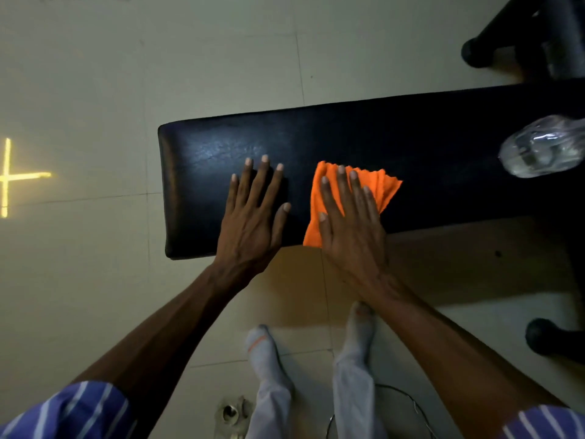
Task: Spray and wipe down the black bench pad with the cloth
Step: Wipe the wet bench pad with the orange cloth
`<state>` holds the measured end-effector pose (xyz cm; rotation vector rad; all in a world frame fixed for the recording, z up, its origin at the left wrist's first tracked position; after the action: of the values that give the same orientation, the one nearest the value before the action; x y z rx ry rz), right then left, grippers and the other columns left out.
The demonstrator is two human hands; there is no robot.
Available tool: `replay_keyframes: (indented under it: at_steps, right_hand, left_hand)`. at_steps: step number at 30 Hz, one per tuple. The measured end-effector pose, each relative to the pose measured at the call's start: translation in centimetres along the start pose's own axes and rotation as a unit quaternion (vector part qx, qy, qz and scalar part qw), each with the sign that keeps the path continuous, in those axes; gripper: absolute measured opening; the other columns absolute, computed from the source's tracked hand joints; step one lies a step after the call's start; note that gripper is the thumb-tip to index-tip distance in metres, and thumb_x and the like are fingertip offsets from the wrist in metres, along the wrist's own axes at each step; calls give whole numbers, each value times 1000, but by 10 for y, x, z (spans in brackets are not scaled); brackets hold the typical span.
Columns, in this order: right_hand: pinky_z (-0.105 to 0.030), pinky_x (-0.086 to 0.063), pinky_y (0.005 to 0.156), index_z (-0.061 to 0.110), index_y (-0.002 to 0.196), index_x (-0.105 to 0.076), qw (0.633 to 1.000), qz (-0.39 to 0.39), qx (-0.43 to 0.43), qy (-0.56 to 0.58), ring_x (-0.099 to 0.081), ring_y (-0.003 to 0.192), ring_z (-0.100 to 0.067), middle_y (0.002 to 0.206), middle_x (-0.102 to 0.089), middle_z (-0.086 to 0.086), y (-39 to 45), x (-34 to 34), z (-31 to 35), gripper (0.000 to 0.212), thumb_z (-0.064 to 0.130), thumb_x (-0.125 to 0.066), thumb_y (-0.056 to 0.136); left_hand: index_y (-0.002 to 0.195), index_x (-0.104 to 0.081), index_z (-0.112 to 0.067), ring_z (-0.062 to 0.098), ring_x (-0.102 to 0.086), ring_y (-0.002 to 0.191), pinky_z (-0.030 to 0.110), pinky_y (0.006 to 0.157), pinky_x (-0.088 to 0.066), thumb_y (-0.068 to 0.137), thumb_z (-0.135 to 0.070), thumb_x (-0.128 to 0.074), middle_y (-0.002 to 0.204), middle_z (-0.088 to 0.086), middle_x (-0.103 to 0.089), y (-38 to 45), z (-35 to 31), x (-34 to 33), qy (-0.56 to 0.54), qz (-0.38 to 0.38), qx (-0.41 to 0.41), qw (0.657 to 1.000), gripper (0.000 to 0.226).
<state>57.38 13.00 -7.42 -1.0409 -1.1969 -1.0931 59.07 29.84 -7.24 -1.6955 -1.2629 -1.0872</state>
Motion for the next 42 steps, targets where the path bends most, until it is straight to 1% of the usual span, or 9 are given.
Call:
replay_keyframes:
  at_steps: [4, 9, 13, 17, 21, 25, 31, 38, 42]
  right_hand:
    - [-47, -16, 132, 20, 167, -18, 1000, 5, 22, 0, -12, 163, -27, 176, -13, -8, 10, 7, -43, 58, 39, -25, 112]
    - [-50, -11, 132, 15, 167, -16, 988, -25, -150, 29, -8, 163, -33, 176, -10, -13, 58, 16, -72, 61, 39, -23, 111]
    - [-48, -13, 132, 17, 167, -15, 998, -31, -46, 15, -8, 163, -31, 176, -10, -12, 8, 7, -36, 60, 40, -26, 113]
    - [-45, -14, 132, 18, 167, -15, 1000, 0, 16, -1, -8, 164, -27, 176, -10, -8, -24, 3, -63, 61, 39, -30, 112]
    - [-49, -18, 131, 14, 165, -24, 993, -35, -110, -12, -18, 162, -32, 174, -19, -13, 12, 21, -143, 58, 36, -26, 112]
    - [-51, -8, 132, 11, 166, -15, 974, -25, -223, 27, -7, 163, -36, 175, -9, -18, 51, 28, -164, 64, 40, -23, 110]
    - [-48, -15, 132, 17, 167, -18, 1000, 1, -9, 6, -10, 164, -29, 176, -11, -12, 32, 23, -146, 59, 38, -27, 112]
    - [-49, -5, 132, 20, 167, -16, 987, -11, -158, 17, -5, 163, -34, 176, -8, -12, 117, 35, -203, 61, 37, -24, 108]
    - [-48, -9, 133, 21, 166, -20, 999, 14, 46, 12, -10, 163, -31, 176, -13, -10, 112, 28, -189, 59, 36, -24, 110]
  left_hand:
    - [166, -12, -18, 26, 8, 162, 50, 131, -2, 111, -42, -27, 175, 6, -1, 8, -21, -4, -10, -2, -13, 1000, 62]
    - [165, -12, -19, 26, 7, 162, 50, 131, -2, 111, -42, -25, 175, 6, -2, 16, -27, -10, -8, -5, -8, 1000, 61]
    - [165, -14, -18, 26, 5, 162, 51, 131, -4, 111, -40, -27, 175, 7, -3, 19, -34, -12, -10, 1, -9, 1000, 60]
    - [165, -13, -18, 24, 8, 162, 50, 132, -2, 111, -41, -27, 175, 6, -2, 22, -49, -16, -16, 7, -14, 1000, 60]
    - [166, -11, -20, 23, 9, 162, 48, 132, 0, 110, -44, -23, 175, 4, 0, 31, -70, -26, -10, 11, -36, 999, 61]
    - [165, -13, -19, 24, 6, 162, 49, 132, -2, 111, -43, -24, 175, 5, -3, 43, -88, -35, -13, 9, -41, 999, 61]
    - [165, -15, -18, 25, 6, 162, 51, 131, -5, 110, -43, -26, 175, 6, -4, 66, -115, -40, -16, 19, -42, 999, 62]
    - [165, -16, -19, 26, 3, 162, 46, 132, -3, 108, -46, -26, 175, 7, -5, 98, -130, -49, -2, 23, -24, 999, 64]
    - [165, -14, -18, 28, 5, 162, 50, 131, -2, 107, -46, -24, 174, 8, -1, 98, -133, -55, 36, 32, -17, 999, 65]
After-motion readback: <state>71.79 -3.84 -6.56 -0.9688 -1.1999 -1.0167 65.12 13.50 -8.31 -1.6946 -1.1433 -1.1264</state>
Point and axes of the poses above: each hand's wrist, its own y-axis towards the middle knuckle, its own x-axis out of the back of the hand, z = x × y, the point moved 8 cm from there along y, towards the middle knuckle
